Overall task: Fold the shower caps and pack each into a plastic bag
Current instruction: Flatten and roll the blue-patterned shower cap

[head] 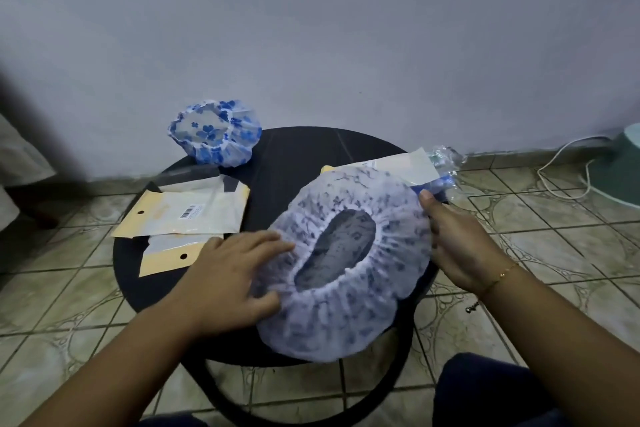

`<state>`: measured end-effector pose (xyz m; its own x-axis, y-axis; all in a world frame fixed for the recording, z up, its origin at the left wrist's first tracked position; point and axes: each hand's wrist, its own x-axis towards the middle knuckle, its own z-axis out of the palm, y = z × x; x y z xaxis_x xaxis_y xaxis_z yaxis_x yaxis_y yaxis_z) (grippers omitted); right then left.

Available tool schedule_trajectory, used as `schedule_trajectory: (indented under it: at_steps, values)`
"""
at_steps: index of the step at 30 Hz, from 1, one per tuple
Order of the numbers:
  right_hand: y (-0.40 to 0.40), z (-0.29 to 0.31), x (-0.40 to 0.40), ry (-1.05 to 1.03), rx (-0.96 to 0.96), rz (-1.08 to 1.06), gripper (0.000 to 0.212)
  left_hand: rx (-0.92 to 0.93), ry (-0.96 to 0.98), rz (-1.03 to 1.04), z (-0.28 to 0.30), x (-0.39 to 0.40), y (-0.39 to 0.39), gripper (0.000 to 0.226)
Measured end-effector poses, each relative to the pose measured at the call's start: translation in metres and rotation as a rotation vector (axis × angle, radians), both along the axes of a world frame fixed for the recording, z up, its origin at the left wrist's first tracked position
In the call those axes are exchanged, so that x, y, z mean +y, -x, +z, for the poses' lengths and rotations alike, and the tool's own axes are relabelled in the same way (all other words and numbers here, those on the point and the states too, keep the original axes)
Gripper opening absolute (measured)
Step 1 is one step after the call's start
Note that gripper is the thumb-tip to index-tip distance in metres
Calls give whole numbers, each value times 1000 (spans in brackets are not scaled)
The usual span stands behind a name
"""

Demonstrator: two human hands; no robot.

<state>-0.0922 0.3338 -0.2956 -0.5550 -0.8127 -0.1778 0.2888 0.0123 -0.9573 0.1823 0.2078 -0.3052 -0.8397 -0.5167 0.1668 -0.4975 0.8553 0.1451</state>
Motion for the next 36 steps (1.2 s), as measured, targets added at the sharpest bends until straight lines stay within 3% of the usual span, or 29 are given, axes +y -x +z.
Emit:
schedule_trajectory:
  at_steps: [3, 7, 10, 13, 16, 22, 27, 32, 34, 36]
  values:
    - [-2, -3, 5, -201, 240, -13, 30, -29, 36, -2, 5, 7, 4, 69]
    - [-6, -11, 8, -285, 231, 5, 66, 116, -146, 55, 10, 13, 13, 63]
    - [-9, -11, 5, -343, 249, 13, 46, 308, -125, 401, 8, 12, 25, 53]
    - [-12, -12, -1, -398, 237, 10, 35, 248, -407, 693, 7, 3, 31, 69]
    - [-14, -13, -8, -401, 137, 13, 37, 286, -719, 722, 6, -4, 32, 73]
    - [-14, -11, -11, -308, 5, 97, 14, 534, -874, 725, 6, -9, 32, 56]
    - [-7, -9, -3, -313, 35, 3, 32, 523, -843, 719, 2, -13, 23, 50]
    - [12, -8, 9, -394, 72, -121, 46, 345, -714, 734, 1, -23, 0, 43]
    - [12, -8, 11, -418, 145, -105, 48, 264, -628, 708, -4, -23, -3, 39]
    - [8, -6, 11, -427, 291, -77, 44, 215, -423, 679, -8, -20, -2, 31]
